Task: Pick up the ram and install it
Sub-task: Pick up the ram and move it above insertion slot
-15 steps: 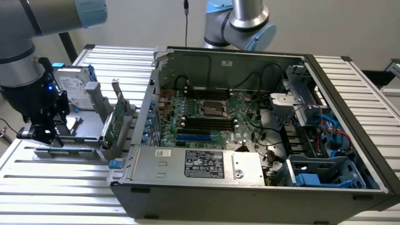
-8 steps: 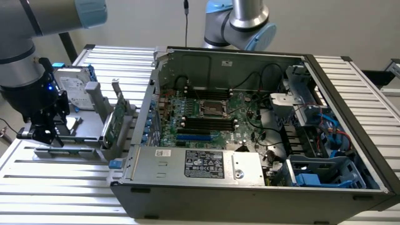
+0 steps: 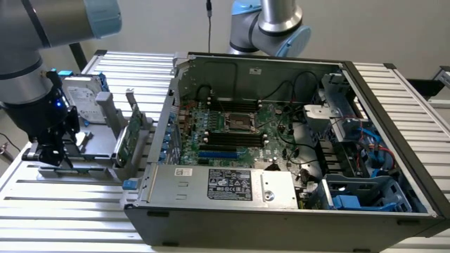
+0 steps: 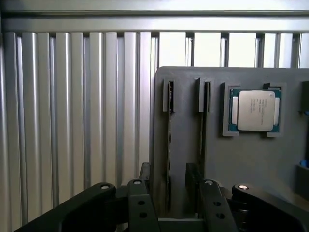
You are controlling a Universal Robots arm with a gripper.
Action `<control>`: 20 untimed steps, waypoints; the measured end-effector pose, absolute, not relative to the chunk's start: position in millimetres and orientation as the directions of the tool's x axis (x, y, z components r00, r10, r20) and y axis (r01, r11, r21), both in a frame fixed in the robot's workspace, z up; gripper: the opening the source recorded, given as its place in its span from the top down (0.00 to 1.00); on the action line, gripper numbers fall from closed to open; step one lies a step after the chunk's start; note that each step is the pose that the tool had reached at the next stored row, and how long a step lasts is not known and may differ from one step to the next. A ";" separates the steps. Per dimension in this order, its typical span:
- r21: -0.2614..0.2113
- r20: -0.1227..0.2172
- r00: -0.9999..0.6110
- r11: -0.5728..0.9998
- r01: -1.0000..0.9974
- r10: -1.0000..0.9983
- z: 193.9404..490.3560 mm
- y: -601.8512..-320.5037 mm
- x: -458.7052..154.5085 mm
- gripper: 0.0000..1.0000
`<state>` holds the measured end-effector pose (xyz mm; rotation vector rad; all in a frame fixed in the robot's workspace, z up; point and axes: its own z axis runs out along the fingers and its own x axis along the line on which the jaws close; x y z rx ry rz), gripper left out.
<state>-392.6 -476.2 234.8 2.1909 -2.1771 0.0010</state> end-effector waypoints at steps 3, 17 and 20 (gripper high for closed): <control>0.037 0.037 0.007 -0.006 -0.999 -0.999 229.3 -477.3 -392.6 0.58; 0.036 0.018 0.007 -0.007 -0.999 -1.000 206.1 -479.8 -396.5 0.58; 0.036 -0.002 0.009 -0.009 -0.999 -1.000 203.7 -480.8 -397.8 0.58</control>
